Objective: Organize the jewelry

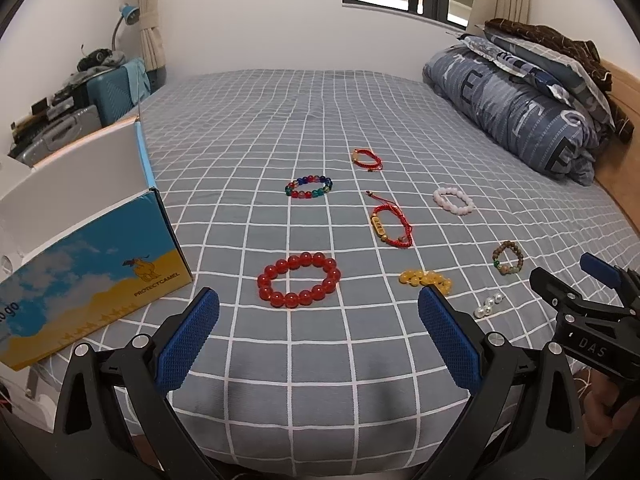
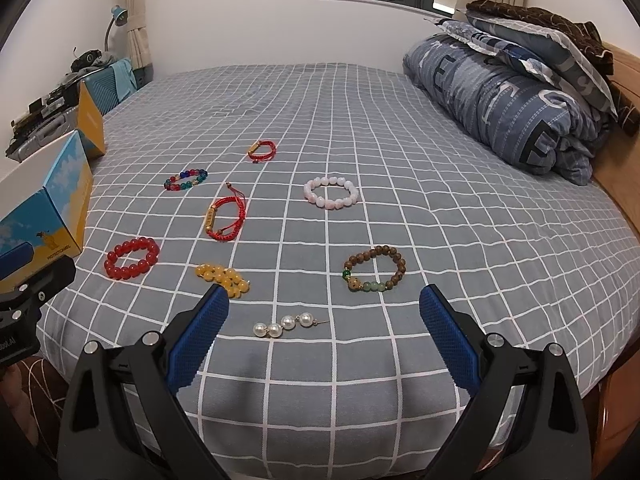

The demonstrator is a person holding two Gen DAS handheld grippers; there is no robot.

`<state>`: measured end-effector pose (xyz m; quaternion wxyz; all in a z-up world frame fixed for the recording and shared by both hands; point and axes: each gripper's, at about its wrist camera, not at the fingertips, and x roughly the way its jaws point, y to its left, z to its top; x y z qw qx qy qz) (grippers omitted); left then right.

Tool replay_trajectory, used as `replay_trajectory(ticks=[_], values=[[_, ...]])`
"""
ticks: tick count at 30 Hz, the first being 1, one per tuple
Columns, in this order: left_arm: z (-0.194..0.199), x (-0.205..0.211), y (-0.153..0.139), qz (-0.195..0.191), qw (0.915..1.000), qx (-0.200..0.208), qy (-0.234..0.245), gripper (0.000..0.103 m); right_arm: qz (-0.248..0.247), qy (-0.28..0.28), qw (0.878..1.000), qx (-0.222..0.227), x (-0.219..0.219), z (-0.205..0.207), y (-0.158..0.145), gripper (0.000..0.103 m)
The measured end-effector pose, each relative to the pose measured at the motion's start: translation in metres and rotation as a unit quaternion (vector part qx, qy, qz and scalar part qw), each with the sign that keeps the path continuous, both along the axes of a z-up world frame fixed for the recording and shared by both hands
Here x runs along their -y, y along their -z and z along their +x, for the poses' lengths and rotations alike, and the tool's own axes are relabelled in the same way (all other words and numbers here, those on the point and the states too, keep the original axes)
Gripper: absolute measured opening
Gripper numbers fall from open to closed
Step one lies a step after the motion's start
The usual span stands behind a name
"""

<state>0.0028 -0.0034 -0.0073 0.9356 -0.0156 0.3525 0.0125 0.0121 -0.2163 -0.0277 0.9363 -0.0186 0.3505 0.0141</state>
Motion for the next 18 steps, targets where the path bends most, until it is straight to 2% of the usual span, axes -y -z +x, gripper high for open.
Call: replay_trajectory(ticks=[18], values=[[0.0009,-0.0013,-0.0003,0.013,0.9998,-0.004,-0.013,0.097,-0.001,0.005,1.0,-0.007,0.0007,0.0012,-0.0006,0.092]])
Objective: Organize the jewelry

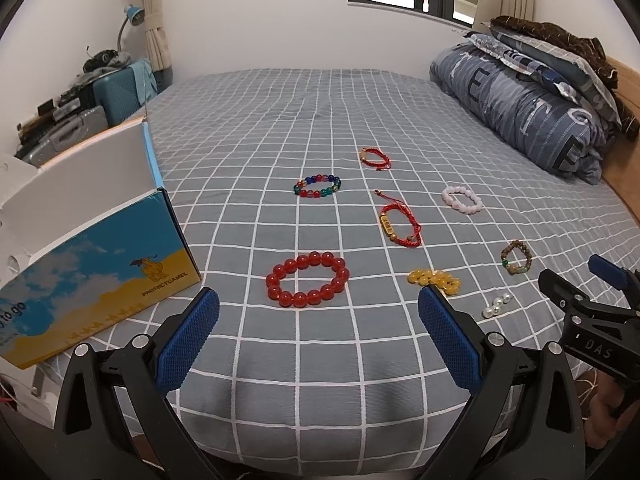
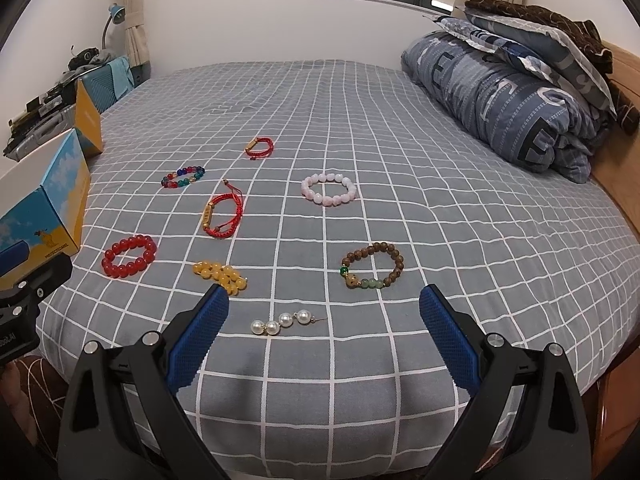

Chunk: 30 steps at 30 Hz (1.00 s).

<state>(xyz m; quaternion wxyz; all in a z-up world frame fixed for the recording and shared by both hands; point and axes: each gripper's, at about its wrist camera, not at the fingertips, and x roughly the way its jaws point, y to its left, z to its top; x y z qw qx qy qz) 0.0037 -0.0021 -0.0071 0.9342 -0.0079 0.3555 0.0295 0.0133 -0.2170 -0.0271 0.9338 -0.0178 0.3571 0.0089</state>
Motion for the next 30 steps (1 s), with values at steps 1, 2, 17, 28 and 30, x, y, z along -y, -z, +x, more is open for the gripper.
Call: replay_trajectory(ticks=[1,2,17,28,30], values=[[-0.0003,-0.0001,0.0,0.0,1.0,0.001,0.0,0.097,0.0,0.001,1.0,0.0,0.0003,-0.0002,-0.0001,0.092],[-0.0002,0.0,-0.0001,0.001,1.0,0.0,0.0,0.097,0.0,0.001,1.0,0.0,0.0005,-0.0004,-0.0002,0.092],[-0.0002,0.0003,-0.0001,-0.002,1.0,0.001,0.002,0.097,-0.001,0.0,1.0,-0.002,0.0001,0.0002,0.0007,0.092],[0.0008,0.0001,0.0012,0.001,1.0,0.0,0.0,0.097,-0.007,0.002,1.0,-0.003,0.0,0.001,0.0011,0.092],[0.0012,0.0002,0.002,0.002,1.0,-0.001,0.0,0.097,-0.006,0.003,1.0,-0.005,0.0002,0.0015,0.0012,0.092]])
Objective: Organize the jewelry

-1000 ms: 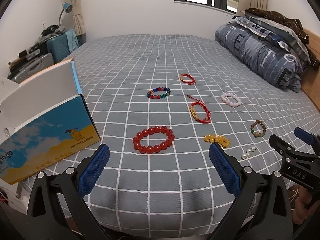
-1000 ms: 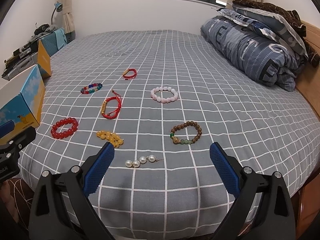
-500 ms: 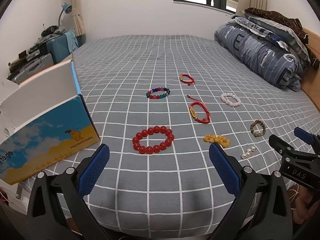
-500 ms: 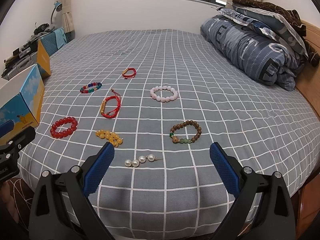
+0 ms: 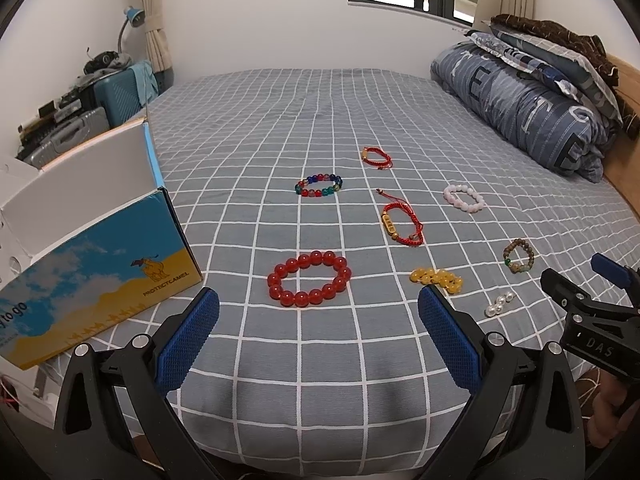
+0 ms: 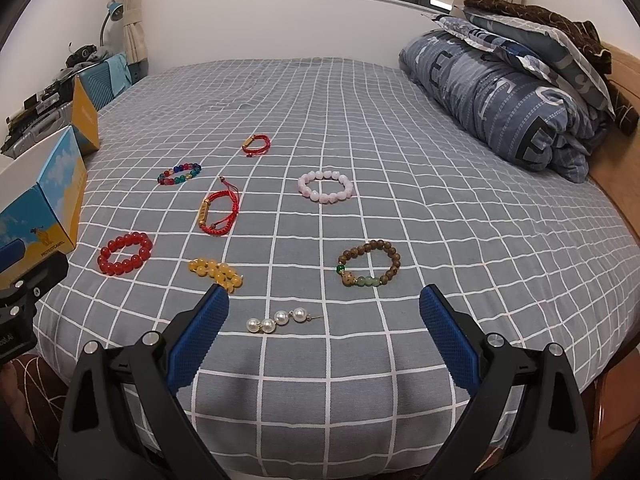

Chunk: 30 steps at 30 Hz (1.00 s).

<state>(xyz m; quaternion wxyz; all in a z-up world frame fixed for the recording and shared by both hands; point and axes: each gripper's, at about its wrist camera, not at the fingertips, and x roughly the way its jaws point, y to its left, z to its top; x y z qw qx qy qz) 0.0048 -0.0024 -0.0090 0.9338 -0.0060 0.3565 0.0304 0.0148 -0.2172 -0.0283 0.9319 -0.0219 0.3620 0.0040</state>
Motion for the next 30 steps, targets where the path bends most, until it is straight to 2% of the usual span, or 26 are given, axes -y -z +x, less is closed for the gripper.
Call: replay_trajectory(ticks=[24,30], values=[[0.0,0.0,0.001,-0.001,1.0,-0.001,0.0,0.097,0.004,0.004,1.0,0.0,0.001,0.0,-0.001,0.092],[0.01,-0.003,-0.017,-0.013,0.9999,0.001,0.0,0.097,0.01,0.008,1.0,0.009,0.005,0.004,-0.023,0.092]])
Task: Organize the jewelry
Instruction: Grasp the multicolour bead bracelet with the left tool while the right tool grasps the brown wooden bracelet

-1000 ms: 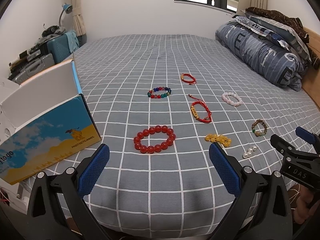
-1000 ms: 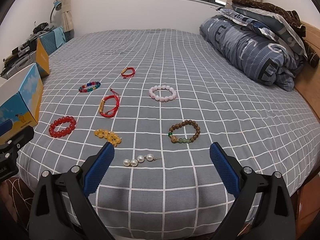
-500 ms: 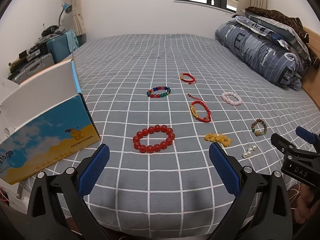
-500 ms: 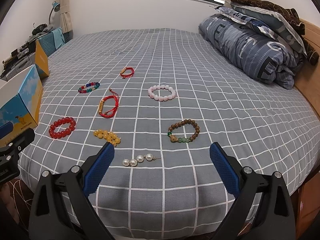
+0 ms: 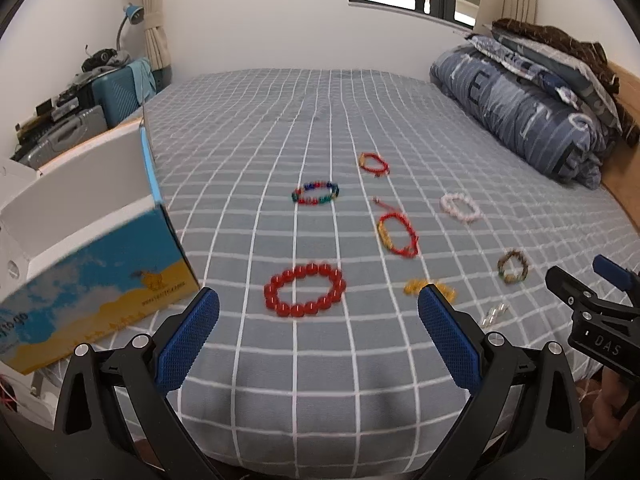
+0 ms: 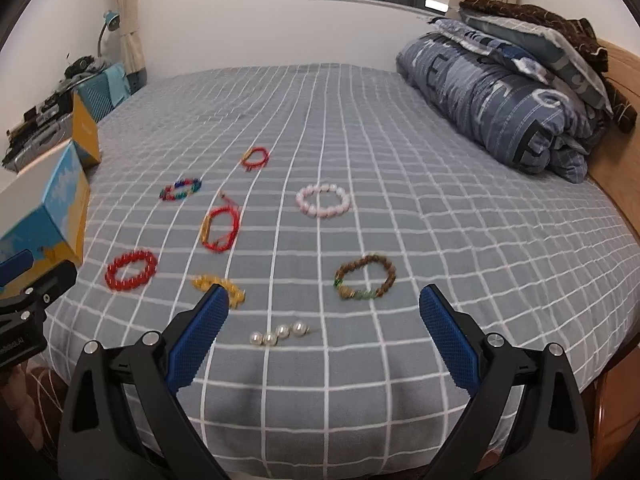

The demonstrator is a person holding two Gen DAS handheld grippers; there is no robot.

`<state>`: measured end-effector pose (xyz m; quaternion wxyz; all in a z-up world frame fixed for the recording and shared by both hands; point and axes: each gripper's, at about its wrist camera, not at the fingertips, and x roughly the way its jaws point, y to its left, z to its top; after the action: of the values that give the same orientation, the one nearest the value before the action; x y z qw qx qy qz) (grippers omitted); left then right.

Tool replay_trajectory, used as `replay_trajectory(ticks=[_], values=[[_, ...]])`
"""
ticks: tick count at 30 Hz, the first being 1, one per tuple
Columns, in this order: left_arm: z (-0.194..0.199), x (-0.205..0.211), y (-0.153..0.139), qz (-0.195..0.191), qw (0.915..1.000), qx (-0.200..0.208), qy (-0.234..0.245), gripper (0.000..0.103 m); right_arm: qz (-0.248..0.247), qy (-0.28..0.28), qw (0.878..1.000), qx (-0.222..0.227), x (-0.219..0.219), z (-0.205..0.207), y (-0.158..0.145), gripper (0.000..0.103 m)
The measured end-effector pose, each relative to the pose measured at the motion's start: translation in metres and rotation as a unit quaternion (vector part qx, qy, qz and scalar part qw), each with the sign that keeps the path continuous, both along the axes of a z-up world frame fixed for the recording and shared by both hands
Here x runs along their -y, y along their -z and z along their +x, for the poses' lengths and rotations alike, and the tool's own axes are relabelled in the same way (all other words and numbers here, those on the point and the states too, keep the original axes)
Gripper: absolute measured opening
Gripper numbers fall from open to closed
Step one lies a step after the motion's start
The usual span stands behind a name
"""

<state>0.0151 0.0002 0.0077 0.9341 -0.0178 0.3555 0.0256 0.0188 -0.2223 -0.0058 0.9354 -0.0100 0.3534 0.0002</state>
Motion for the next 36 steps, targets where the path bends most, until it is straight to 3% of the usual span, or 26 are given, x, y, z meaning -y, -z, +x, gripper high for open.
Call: replay_trajectory(ticks=[7,14,29,36], values=[[0.03,0.001,-0.028,-0.006,0.9999,0.001,0.008,0.097,-0.014,0.012,1.0,-0.004,0.005,0.024,-0.027,0.092],[0.083,0.004,-0.032,0.003,0.9997,-0.023,0.004,0.097,-0.026,0.021,0.999,-0.038,0.007,0.065,-0.03,0.092],[0.212,-0.013,0.019,-0.007,0.9925,-0.121,-0.017,0.097,-0.029,0.034,0.988,-0.145,0.023,0.121,0.043,0.092],[0.242,-0.021,0.053,0.002,0.9889,-0.147,-0.024,0.097,-0.023,0.039,0.983,-0.178,0.034,0.131,0.069,0.092]])
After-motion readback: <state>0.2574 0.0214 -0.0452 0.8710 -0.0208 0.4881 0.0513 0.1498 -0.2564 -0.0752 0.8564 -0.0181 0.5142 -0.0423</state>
